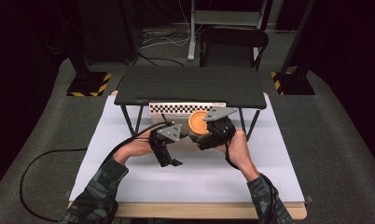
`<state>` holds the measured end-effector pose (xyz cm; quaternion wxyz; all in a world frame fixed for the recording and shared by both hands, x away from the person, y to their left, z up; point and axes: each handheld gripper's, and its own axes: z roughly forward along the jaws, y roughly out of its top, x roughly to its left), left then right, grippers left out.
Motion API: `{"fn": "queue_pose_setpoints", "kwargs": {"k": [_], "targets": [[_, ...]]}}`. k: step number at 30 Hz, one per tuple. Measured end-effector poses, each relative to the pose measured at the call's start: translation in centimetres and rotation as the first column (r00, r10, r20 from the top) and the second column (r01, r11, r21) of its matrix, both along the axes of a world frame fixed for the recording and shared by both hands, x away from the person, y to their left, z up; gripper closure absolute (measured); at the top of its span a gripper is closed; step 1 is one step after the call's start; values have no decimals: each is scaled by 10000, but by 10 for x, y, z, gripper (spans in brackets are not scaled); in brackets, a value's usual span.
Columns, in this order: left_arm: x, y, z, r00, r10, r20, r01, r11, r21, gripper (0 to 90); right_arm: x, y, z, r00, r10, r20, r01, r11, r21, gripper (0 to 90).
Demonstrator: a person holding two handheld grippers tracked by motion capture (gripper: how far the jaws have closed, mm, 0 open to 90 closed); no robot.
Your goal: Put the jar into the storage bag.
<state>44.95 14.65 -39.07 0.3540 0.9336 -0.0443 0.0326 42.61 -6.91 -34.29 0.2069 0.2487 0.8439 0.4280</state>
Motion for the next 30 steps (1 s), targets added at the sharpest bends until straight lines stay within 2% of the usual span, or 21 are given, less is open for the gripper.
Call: {"fn": "queue_pose_setpoints", "kwargs": {"k": [18, 30], "targets": [[-1, 0, 1, 9999, -107, -83, 107, 9999, -107, 0, 19, 14, 3, 10000, 55, -1, -55, 9996, 276, 93], [-2, 3, 4, 9989, -366, -278, 357, 9989, -301, 0, 33, 26, -5, 9998, 166, -69, -161, 9979, 626, 93]]}}
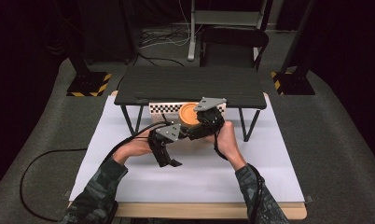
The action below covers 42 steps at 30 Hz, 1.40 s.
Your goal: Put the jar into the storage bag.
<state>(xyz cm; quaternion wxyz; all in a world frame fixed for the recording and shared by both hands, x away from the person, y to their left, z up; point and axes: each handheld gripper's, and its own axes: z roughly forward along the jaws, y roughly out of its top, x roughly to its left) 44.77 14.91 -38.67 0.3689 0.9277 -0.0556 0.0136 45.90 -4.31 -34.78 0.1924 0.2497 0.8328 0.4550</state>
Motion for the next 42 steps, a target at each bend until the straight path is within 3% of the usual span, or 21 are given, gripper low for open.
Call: {"fn": "queue_pose_setpoints", "kwargs": {"k": [16, 23, 42], "targets": [[-2, 4, 5, 9992, -311, -241, 306, 9993, -209, 0, 5, 8, -12, 10000, 43, -74, -41, 9995, 308, 93], [-3, 5, 5, 9991, -362, -241, 358, 9992, -153, 0, 10, 8, -19, 9988, -126, -477, 134, 9998, 169, 92], [-4, 5, 5, 9994, -339, -104, 339, 9994, -61, 0, 11, 8, -19, 9974, -218, -684, 207, 9996, -167, 90]]}}
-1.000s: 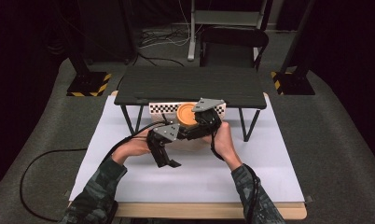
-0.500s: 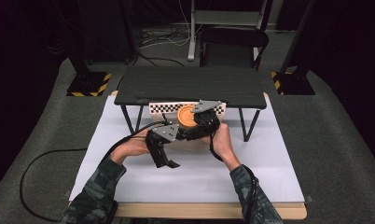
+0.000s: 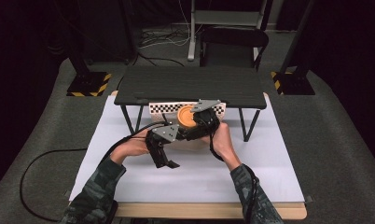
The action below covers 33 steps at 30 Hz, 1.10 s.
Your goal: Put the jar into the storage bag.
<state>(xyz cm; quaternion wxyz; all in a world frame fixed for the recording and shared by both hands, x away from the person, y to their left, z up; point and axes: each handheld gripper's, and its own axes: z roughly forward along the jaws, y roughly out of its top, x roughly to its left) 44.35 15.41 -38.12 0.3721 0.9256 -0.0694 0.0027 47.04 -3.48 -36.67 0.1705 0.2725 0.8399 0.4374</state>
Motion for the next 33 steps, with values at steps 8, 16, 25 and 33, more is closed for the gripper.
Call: {"fn": "queue_pose_setpoints", "kwargs": {"k": [8, 16, 25, 33], "targets": [[-1, 0, 0, 9996, 98, 280, -102, 9998, 143, 0, 0, -5, 7, 9990, 343, -271, -338, 9993, 183, 46], [-9, 2, 8, 9931, 533, 1047, -554, 9983, 166, 0, -10, -12, 14, 9991, 421, 39, -421, 9991, 34, 9], [-17, 11, 14, 9834, 902, 1576, -978, 9944, 412, 0, -37, -43, 15, 9987, 144, 496, -136, 9997, -184, 7], [-28, 20, 13, 9646, 1440, 2208, -1503, 9886, 119, 0, -56, -82, -11, 9978, -556, 373, 571, 9976, -396, 10]]}}
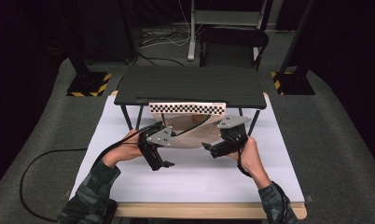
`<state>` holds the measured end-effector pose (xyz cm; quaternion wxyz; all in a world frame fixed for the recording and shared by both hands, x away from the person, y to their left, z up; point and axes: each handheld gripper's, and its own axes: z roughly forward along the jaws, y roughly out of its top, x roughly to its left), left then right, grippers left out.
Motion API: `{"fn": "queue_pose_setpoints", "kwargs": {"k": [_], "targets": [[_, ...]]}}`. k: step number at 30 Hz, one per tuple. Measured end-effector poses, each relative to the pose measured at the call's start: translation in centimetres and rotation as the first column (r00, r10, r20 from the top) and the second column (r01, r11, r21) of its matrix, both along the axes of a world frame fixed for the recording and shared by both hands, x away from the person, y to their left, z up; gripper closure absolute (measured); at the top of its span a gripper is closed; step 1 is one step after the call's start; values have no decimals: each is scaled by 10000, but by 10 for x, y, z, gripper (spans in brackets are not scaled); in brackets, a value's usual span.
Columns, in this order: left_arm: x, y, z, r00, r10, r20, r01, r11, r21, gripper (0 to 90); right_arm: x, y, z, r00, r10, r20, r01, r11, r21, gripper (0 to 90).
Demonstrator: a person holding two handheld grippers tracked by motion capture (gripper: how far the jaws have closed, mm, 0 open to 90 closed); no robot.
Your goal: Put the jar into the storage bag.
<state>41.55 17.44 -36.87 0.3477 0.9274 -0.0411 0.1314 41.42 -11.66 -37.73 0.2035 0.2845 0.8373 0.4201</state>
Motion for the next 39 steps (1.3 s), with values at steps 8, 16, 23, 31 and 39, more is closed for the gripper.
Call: {"fn": "queue_pose_setpoints", "kwargs": {"k": [8, 16, 23, 31, 39], "targets": [[-11, 27, -6, 9908, 998, 910, -901, 9903, -1054, 0, -12, -29, -34, 9971, -556, -523, 557, 9984, 16, 13], [-12, 54, -41, 9875, 1574, -81, -1576, 9860, -540, 0, -18, -50, -69, 9886, -1046, -1079, 1047, 9945, -53, 16], [-6, 75, -97, 9710, 2173, -997, -2184, 9759, 2, 0, -21, -69, -106, 9766, -1522, -1520, 1471, 9881, -447, 17], [3, 98, -134, 9229, 3431, -1746, -3555, 9336, -448, 0, -27, -84, -127, 9721, -1829, -1466, 1734, 9820, -753, 20], [8, 104, -141, 8971, 3581, -2589, -3863, 9200, -657, 0, -30, -83, -130, 9704, -2043, -1286, 1926, 9764, -977, 0]]}}
